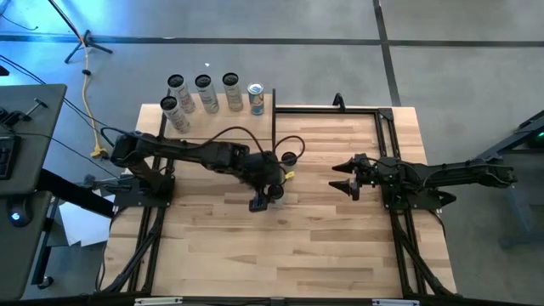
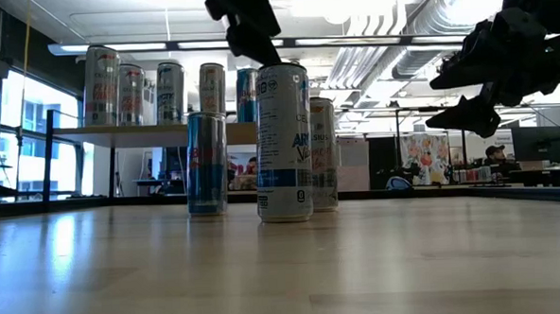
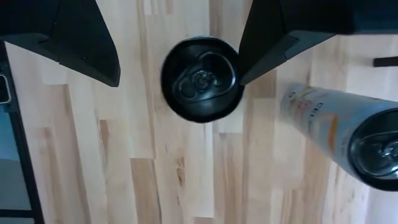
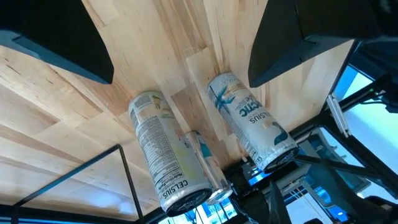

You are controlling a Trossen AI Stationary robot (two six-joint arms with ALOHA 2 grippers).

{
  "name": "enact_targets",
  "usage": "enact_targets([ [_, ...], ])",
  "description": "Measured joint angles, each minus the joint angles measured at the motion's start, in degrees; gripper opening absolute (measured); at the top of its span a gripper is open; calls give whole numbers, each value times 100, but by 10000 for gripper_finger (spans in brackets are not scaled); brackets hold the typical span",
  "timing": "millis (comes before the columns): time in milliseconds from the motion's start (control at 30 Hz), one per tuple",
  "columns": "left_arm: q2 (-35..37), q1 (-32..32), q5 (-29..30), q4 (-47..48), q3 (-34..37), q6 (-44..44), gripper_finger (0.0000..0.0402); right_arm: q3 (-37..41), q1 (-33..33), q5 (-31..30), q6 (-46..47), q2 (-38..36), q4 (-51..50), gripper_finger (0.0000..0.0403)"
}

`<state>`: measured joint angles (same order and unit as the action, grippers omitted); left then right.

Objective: Place canned beverage on shelf
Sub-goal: Put the white blue soda can on the shelf aligned with the other white blue soda can

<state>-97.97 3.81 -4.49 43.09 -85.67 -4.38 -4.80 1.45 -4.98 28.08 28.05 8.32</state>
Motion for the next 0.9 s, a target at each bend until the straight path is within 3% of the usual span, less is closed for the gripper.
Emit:
enact_targets([
  [900,-333,-48,-256,-365,-29,467,294,0,1,-19,0,0,-44,360],
])
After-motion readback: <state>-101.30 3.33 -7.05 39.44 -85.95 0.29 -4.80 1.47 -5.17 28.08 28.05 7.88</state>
